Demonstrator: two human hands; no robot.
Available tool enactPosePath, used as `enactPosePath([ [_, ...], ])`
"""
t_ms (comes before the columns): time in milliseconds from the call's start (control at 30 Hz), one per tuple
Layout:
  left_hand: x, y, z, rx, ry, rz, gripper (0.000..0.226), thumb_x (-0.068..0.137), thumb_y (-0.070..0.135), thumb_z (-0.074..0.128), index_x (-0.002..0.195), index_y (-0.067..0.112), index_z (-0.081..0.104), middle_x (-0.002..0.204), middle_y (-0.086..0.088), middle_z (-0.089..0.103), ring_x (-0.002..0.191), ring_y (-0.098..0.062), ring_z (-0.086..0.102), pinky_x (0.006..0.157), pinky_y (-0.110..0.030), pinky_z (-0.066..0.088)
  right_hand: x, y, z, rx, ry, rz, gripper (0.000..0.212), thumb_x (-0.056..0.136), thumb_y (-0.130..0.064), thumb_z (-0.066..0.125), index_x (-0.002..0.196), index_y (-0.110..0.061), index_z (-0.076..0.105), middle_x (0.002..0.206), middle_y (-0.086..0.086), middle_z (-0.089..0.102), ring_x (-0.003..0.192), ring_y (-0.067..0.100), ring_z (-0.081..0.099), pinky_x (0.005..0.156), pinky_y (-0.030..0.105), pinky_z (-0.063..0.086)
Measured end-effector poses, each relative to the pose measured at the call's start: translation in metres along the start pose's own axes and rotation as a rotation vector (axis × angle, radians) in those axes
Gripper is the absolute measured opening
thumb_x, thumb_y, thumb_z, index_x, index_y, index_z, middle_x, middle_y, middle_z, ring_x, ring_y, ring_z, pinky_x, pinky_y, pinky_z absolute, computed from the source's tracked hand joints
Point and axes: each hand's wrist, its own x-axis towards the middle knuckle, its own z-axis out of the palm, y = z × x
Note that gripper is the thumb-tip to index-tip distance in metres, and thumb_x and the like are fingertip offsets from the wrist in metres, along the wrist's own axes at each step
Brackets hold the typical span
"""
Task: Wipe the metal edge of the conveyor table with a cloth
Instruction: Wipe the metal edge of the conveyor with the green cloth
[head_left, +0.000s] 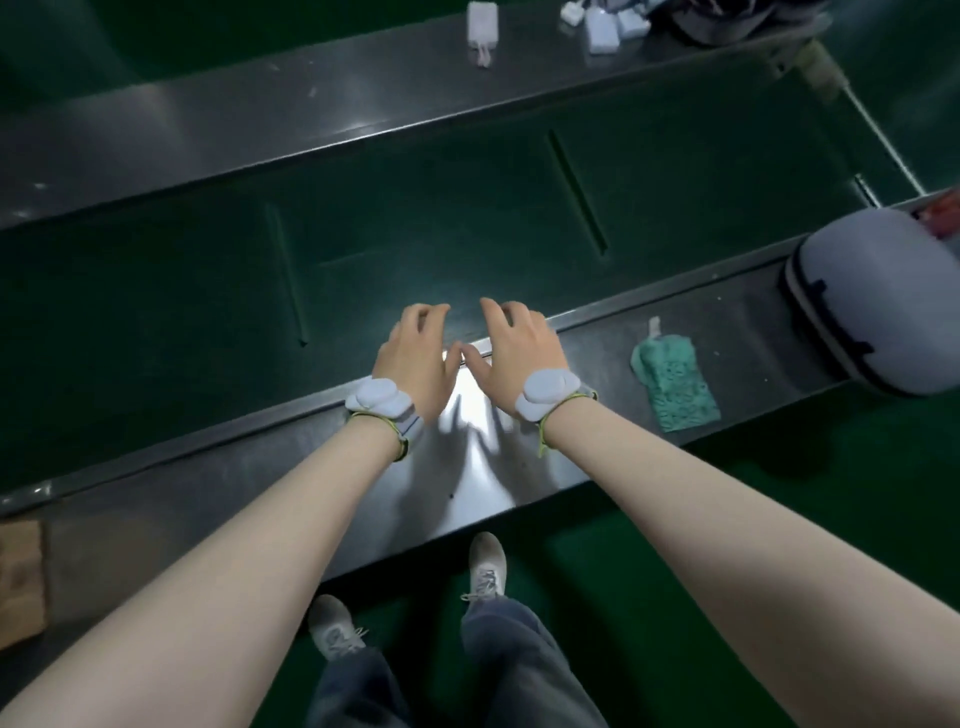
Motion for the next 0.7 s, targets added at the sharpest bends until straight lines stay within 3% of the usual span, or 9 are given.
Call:
enactPosePath([
  [267, 0.034, 0.051, 0.096, 0.105, -0.204, 0.059, 0.059, 0.108, 0.048, 0.047, 0.157, 0.015, 0.041, 0.157, -0.015, 0.043, 0.134, -0.043, 0.053, 0.105, -0.049, 0.049, -0.01, 0.12, 0.024, -0.004, -0.042, 0.217, 0.066, 0.109, -0.046, 0.048, 0.164, -0.014, 0.031, 0.155, 0.016, 0.046, 0.136, 0.038, 0.047, 0.107, 0.045, 0.044],
  [500, 0.06, 0.083, 0.176, 0.264, -0.376, 0.106, 0.05, 0.107, 0.046, 0.045, 0.146, 0.016, 0.05, 0.153, -0.015, 0.048, 0.132, -0.041, 0.053, 0.102, -0.049, 0.05, -0.017, 0.22, 0.079, 0.007, -0.063, 0.374, 0.066, 0.109, -0.043, 0.049, 0.165, -0.014, 0.029, 0.158, 0.019, 0.043, 0.139, 0.04, 0.046, 0.111, 0.048, 0.043],
  [600, 0.055, 0.081, 0.206, 0.322, -0.438, 0.121, 0.049, 0.109, 0.047, 0.044, 0.146, 0.017, 0.05, 0.152, -0.015, 0.048, 0.134, -0.039, 0.051, 0.104, -0.047, 0.045, -0.02, 0.263, 0.11, -0.036, -0.063, 0.479, 0.075, 0.109, -0.044, 0.05, 0.17, -0.016, 0.018, 0.169, 0.022, 0.029, 0.154, 0.041, 0.033, 0.123, 0.05, 0.033],
  [700, 0.047, 0.067, 0.233, 0.331, -0.394, 0.152, 0.052, 0.108, 0.048, 0.045, 0.149, 0.016, 0.049, 0.153, -0.014, 0.048, 0.138, -0.036, 0.048, 0.109, -0.047, 0.041, -0.013, 0.301, 0.144, -0.063, -0.07, 0.53, 0.08, 0.11, -0.048, 0.046, 0.173, -0.018, 0.006, 0.176, 0.023, 0.011, 0.162, 0.043, 0.014, 0.131, 0.053, 0.02],
])
